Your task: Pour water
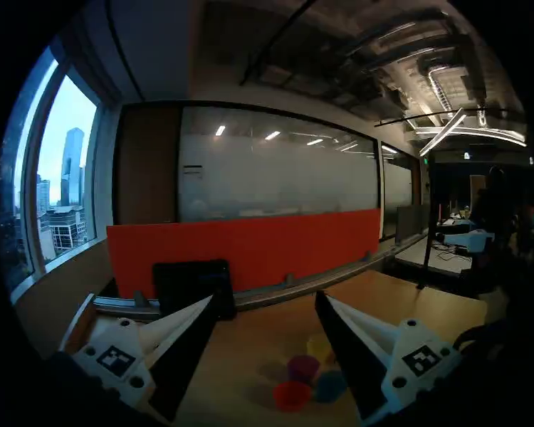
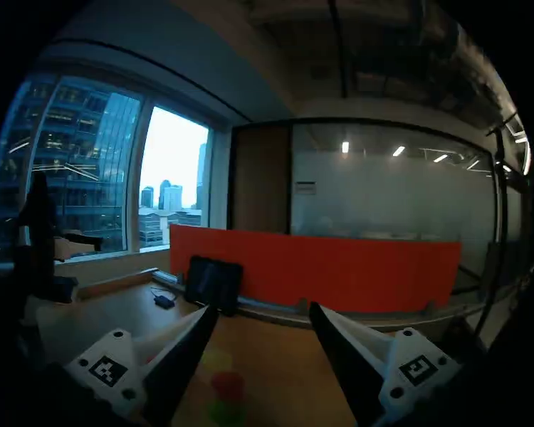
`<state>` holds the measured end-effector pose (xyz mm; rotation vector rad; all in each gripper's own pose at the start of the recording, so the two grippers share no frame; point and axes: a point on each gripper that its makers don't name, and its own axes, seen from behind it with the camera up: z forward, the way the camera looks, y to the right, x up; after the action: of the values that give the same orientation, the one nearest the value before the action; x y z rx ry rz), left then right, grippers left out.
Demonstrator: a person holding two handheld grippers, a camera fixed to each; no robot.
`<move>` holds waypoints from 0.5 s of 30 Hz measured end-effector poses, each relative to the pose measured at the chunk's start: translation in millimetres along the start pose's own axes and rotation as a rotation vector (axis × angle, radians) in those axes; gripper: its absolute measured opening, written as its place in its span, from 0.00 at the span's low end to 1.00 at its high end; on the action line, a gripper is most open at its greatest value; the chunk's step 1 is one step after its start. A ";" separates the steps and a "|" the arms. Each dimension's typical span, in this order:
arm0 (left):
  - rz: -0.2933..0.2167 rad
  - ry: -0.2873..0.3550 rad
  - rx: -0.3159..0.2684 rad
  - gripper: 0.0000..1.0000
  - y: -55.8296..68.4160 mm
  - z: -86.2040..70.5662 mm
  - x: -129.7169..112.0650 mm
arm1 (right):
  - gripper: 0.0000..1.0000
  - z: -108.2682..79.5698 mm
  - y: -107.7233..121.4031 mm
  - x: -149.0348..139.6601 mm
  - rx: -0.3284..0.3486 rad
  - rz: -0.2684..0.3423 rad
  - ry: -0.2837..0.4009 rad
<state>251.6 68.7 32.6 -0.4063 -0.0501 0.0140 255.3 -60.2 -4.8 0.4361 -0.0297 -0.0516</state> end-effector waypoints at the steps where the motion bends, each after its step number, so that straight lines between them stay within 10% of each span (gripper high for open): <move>1: 0.000 -0.002 -0.017 0.97 3.6 0.2 -0.8 | 1.00 -0.7 -4.3 0.7 0.020 -0.003 -0.001; 15: 0.003 -0.040 -0.151 0.97 29.8 6.6 -15.5 | 1.00 -4.0 -19.7 -13.2 0.124 -0.049 -0.057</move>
<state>235.6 98.3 26.2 -0.5568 -0.0906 0.0209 241.4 -75.6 -17.0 0.5594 -0.0786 -0.1106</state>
